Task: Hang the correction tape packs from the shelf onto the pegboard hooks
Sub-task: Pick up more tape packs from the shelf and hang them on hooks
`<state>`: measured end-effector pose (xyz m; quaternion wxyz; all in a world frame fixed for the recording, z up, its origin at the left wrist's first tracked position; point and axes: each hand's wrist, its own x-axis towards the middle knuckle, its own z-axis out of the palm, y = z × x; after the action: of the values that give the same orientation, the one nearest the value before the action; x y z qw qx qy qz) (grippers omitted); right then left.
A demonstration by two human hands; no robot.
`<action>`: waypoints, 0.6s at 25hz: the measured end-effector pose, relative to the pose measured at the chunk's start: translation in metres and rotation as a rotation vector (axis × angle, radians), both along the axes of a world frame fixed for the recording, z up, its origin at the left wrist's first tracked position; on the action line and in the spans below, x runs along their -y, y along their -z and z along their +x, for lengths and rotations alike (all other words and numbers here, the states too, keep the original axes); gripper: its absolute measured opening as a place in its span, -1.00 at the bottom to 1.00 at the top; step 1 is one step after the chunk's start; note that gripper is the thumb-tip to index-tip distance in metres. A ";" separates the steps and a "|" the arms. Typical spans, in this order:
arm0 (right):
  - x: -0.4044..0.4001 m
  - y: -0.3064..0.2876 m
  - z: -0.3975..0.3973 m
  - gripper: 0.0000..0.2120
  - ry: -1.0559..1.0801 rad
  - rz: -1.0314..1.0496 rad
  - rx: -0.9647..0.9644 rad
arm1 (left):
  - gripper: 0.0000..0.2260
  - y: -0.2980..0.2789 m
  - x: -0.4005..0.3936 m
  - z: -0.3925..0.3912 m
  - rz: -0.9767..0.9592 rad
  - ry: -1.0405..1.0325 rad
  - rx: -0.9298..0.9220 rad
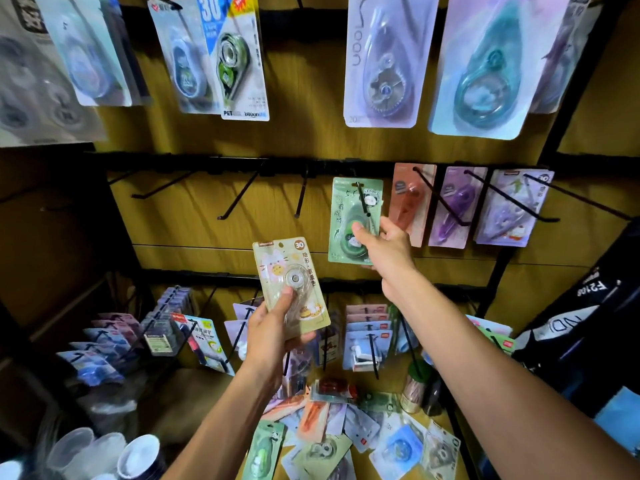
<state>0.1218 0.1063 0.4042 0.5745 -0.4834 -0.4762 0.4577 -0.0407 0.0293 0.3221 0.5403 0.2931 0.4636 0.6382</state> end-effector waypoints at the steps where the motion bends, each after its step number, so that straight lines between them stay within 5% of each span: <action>1: -0.012 0.002 0.000 -0.89 0.019 0.004 0.016 | -0.83 0.003 -0.007 -0.001 -0.008 -0.003 -0.001; 6: -0.078 -0.001 -0.002 -0.47 0.045 -0.100 0.027 | -0.85 0.004 -0.033 0.001 -0.010 0.016 -0.004; 15: -0.093 0.013 -0.013 -0.37 0.124 -0.225 0.003 | -0.84 -0.006 -0.036 -0.014 0.016 0.027 -0.036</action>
<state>0.1089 0.1990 0.3915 0.5431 -0.5739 -0.3920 0.4711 -0.0546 0.0649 0.3282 0.5382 0.3152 0.4638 0.6292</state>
